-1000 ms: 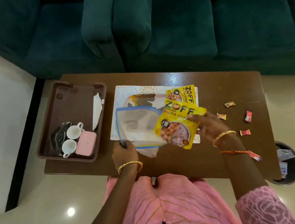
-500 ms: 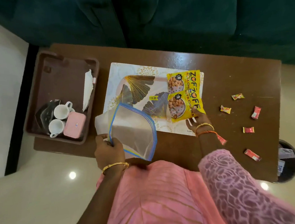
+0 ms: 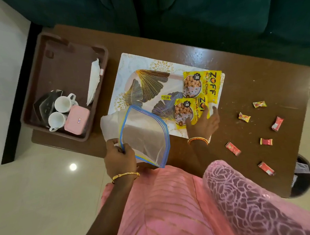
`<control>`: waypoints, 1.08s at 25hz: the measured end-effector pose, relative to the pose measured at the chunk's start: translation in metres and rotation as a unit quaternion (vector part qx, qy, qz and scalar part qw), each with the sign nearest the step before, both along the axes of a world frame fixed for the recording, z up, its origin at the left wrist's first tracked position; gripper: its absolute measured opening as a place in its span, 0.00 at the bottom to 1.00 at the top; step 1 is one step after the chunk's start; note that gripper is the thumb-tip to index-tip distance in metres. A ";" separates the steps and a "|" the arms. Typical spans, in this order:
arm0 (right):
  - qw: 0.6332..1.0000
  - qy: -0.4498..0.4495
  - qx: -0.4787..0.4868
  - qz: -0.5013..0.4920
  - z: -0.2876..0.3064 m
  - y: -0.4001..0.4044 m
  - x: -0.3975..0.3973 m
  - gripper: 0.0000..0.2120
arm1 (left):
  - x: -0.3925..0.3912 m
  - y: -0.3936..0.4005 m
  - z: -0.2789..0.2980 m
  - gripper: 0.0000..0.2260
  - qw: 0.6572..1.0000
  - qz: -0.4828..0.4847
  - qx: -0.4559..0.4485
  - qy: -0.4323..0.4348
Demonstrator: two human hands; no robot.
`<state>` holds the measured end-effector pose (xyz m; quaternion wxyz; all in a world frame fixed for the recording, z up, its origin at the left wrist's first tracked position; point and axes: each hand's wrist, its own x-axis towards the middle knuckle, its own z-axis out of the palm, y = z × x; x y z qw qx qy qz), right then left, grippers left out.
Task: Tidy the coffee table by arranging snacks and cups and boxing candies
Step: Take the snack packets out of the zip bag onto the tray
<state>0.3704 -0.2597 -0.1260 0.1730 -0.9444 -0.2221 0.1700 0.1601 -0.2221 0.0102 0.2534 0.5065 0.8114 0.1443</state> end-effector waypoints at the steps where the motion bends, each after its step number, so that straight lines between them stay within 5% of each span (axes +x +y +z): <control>1: 0.994 -0.017 -0.011 0.105 -0.004 0.004 -0.004 0.32 | -0.001 0.000 -0.001 0.09 1.000 -0.002 0.004 0.001; 3: 0.991 0.011 -0.051 0.126 -0.013 0.011 -0.001 0.34 | -0.004 0.000 -0.004 0.08 1.000 -0.008 0.014 0.002; 7: 0.984 0.128 -0.112 -0.061 -0.021 0.019 0.025 0.44 | -0.009 -0.002 -0.008 0.07 1.000 -0.011 0.026 0.005; 14: 0.977 0.163 0.037 -0.132 -0.016 0.013 0.034 0.32 | -0.007 -0.010 -0.008 0.05 1.000 0.000 0.023 -0.007; 17: 0.995 0.072 -0.036 -0.051 -0.013 0.011 0.028 0.39 | -0.009 -0.012 -0.010 0.06 1.000 0.002 0.019 0.002; 21: 0.973 -0.055 -0.041 0.221 -0.018 0.017 0.006 0.34 | -0.009 -0.013 -0.010 0.06 1.000 0.006 0.022 0.000; 27: 0.931 -0.033 -0.165 0.323 -0.041 0.007 0.003 0.34 | -0.009 -0.014 -0.010 0.06 1.000 0.000 0.017 0.005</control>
